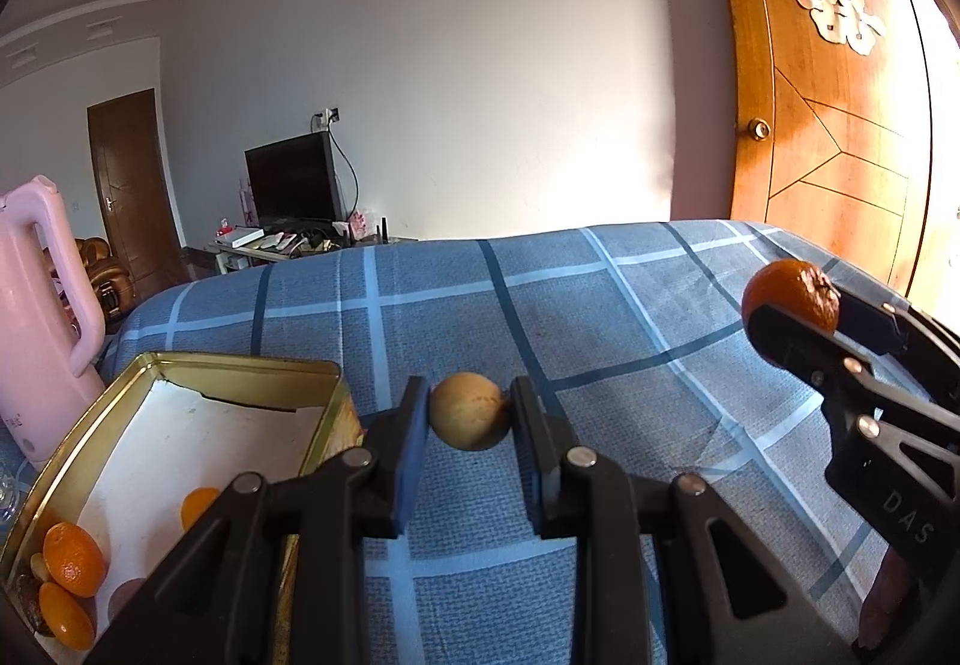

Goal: Organize fruits
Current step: 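Carry the tan fruit and mandarin in both tools over the gold tray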

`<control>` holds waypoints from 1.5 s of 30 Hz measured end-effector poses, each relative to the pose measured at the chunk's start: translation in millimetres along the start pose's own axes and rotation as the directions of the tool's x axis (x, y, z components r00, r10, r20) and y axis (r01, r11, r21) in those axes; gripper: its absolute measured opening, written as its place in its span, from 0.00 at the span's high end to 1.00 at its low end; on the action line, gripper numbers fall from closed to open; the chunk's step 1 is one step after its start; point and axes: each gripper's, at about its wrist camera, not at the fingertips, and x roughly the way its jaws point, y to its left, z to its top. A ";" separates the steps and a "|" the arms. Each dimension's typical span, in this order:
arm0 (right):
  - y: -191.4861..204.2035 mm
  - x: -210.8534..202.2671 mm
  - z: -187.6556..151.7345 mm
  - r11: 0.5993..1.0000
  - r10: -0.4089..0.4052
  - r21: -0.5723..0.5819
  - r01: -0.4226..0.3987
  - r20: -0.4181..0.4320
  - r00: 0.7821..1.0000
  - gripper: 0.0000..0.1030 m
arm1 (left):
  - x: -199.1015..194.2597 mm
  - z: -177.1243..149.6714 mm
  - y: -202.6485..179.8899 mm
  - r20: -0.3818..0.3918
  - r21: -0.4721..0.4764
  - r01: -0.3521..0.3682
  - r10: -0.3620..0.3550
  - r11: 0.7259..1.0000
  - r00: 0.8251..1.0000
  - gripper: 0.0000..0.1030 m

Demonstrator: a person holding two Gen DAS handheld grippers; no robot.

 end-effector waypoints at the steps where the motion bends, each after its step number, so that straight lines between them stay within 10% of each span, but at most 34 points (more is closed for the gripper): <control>1: 1.0 -0.8 -0.1 1.000 0.002 -0.001 -0.002 0.001 1.000 0.53 | -1.5 -0.7 -0.5 -0.001 0.003 0.001 -0.001 1.000 1.000 0.72; 45: 55.7 -38.0 -8.8 0.986 0.140 -0.089 -0.138 0.014 0.990 0.53 | -60.7 -35.7 33.2 -0.042 -0.043 0.021 -0.023 0.999 0.999 0.72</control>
